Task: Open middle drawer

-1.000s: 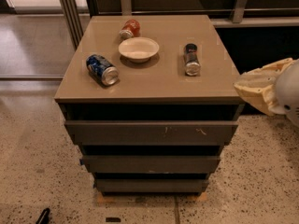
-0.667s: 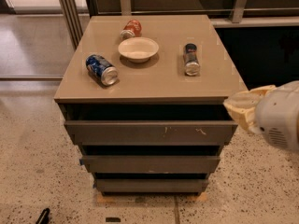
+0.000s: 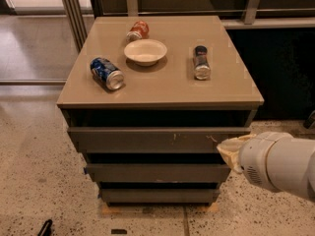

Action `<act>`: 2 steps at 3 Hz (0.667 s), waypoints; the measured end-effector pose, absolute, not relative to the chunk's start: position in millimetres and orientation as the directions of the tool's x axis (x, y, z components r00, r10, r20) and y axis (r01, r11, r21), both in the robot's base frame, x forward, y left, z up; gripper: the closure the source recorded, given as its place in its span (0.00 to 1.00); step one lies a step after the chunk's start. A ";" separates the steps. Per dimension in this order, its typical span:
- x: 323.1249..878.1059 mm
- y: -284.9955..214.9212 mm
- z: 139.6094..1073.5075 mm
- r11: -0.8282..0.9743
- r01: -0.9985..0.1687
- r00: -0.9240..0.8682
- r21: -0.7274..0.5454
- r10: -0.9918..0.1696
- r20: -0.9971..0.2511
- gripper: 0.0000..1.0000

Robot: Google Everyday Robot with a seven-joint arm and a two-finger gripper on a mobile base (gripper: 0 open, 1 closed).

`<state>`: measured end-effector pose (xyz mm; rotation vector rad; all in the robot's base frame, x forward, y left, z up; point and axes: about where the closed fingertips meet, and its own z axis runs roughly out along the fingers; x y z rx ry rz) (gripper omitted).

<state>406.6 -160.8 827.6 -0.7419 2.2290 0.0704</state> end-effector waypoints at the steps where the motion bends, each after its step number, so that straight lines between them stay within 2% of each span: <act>1: 399.2 -162.3 778.4 0.840 -0.528 -0.600 -0.125 -0.473 -0.645 1.00; 2: 392.0 -163.8 741.6 0.851 -0.520 -0.644 -0.079 -0.451 -0.618 1.00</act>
Offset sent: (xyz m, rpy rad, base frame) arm -0.0220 -0.0045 -0.1323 0.0515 0.2141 -0.0569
